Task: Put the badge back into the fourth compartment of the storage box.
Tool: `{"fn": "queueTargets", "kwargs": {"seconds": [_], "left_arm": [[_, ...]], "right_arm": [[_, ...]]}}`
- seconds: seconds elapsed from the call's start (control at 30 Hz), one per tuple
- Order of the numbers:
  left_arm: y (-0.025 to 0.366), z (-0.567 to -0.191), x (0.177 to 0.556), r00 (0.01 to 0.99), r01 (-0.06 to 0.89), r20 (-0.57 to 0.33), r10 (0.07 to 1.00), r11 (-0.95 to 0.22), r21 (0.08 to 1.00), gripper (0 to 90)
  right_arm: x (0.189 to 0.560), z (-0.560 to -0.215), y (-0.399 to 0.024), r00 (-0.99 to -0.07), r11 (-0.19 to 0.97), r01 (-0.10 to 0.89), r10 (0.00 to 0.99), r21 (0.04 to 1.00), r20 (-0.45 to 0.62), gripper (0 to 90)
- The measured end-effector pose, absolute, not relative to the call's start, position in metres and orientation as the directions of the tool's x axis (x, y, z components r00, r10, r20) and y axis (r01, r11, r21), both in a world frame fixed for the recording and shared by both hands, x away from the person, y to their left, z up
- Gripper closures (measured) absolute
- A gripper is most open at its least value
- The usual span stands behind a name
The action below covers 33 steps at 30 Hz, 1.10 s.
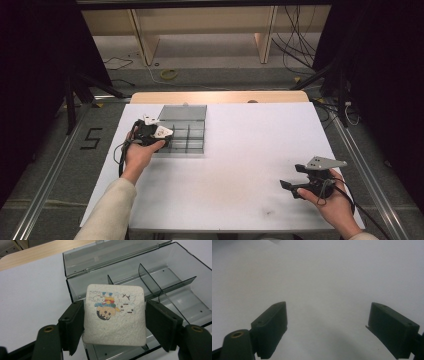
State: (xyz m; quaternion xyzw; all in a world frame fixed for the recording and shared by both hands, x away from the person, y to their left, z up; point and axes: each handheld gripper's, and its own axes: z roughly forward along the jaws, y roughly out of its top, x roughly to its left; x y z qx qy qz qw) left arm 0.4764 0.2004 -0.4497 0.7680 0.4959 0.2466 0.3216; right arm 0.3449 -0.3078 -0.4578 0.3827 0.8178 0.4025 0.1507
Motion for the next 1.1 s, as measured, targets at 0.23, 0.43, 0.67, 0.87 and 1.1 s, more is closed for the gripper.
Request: {"fn": "queueTargets", "kwargs": {"seconds": [0.23, 0.43, 0.67, 0.87, 1.1], "left_arm": [[0.1998, -0.4527, 0.4781, 0.387, 0.613, 0.054, 0.92, -0.301, 0.731, 32.7], [0.2016, -0.4542, 0.4788, 0.379, 0.624, 0.055, 0.924, -0.299, 0.722, 32.7], [0.2051, -0.4524, 0.4771, 0.37, 0.625, 0.059, 0.927, -0.296, 0.722, 29.8], [0.2065, -0.4474, 0.4734, 0.364, 0.61, 0.057, 0.93, -0.284, 0.739, 26.5], [0.2071, -0.4444, 0.4703, 0.361, 0.605, 0.044, 0.932, -0.27, 0.749, 26.4]], "right_arm": [[0.3451, -0.458, -0.3081, -0.662, 0.386, 0.505, 0.747, 0.772, 0.06, 16.5], [0.3449, -0.4578, -0.3082, -0.662, 0.383, 0.504, 0.747, 0.774, 0.061, 16.5], [0.345, -0.4578, -0.3083, -0.662, 0.384, 0.503, 0.747, 0.774, 0.06, 16.4], [0.3452, -0.458, -0.3084, -0.662, 0.385, 0.502, 0.747, 0.774, 0.058, 16.5], [0.3452, -0.4578, -0.3089, -0.66, 0.382, 0.504, 0.749, 0.775, 0.06, 16.5]]}}
